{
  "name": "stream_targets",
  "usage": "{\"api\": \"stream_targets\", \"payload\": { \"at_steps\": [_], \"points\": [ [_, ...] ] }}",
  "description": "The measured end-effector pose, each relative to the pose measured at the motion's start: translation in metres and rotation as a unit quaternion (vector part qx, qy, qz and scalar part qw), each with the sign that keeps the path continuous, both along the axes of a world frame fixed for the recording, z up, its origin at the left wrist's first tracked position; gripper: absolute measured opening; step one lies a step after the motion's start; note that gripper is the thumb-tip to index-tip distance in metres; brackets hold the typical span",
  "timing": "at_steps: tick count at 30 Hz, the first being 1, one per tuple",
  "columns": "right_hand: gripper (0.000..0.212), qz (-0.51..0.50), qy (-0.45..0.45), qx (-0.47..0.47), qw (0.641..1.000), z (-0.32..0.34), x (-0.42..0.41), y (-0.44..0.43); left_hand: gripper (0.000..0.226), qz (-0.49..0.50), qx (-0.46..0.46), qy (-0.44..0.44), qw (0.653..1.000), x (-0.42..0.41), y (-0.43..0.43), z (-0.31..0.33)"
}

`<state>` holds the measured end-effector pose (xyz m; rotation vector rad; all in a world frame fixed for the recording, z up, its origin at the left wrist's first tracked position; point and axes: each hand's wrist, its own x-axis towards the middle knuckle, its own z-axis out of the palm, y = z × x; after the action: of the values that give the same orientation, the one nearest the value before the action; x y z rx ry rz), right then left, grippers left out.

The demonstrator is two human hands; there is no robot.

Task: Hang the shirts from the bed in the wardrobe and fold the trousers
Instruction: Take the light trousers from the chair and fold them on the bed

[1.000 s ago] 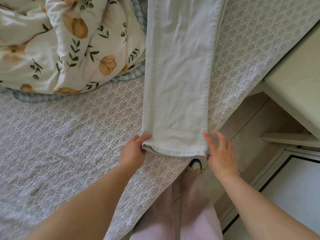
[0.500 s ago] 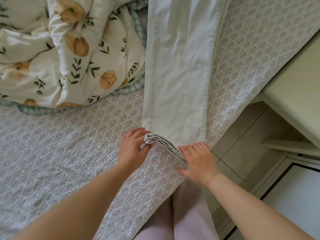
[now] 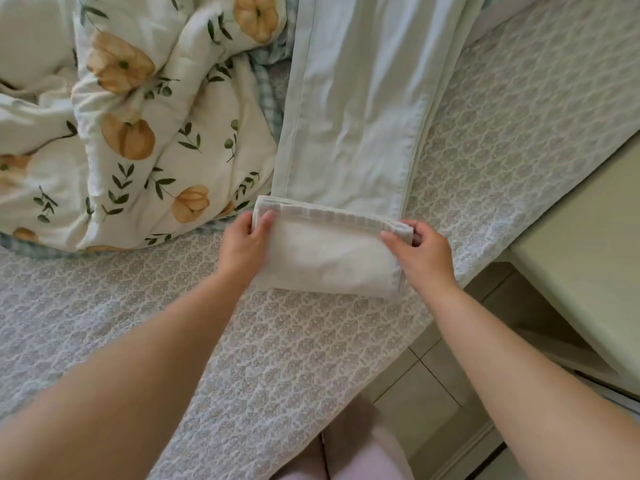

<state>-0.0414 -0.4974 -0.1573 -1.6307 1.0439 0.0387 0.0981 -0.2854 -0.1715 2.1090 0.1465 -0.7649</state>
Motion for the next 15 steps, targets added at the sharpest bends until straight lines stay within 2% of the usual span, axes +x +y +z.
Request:
{"api": "stream_targets", "payload": {
  "at_steps": [2,4,6,8,10,13,15],
  "points": [
    [0.025,-0.085,-0.009,0.041,0.995,-0.014,0.016,-0.012,0.041,0.011,0.014,0.018,1.0,0.011,-0.01,-0.011],
    [0.039,-0.123,0.027,0.095,0.988,-0.029,0.02,-0.016,0.046,-0.003,0.027,0.051,0.998,0.011,-0.012,-0.023],
    [0.045,-0.134,0.045,0.104,0.985,-0.037,0.014,-0.013,0.032,-0.017,0.027,0.036,0.999,0.005,-0.012,-0.03],
    [0.042,-0.148,0.029,0.066,0.986,-0.038,0.003,-0.006,0.024,-0.002,-0.008,0.033,0.999,-0.002,-0.007,-0.033],
    [0.028,-0.119,0.014,0.078,0.99,-0.036,-0.009,0.006,0.024,0.011,-0.034,0.061,0.998,-0.007,0.003,-0.032],
    [0.007,0.004,0.032,0.133,0.991,-0.03,-0.019,0.026,0.023,-0.017,-0.03,0.101,0.994,-0.007,0.015,-0.03],
    [0.008,0.025,0.023,0.087,0.996,-0.028,-0.019,0.033,0.022,-0.044,-0.015,0.102,0.994,-0.005,0.018,-0.029]
  ]
}}
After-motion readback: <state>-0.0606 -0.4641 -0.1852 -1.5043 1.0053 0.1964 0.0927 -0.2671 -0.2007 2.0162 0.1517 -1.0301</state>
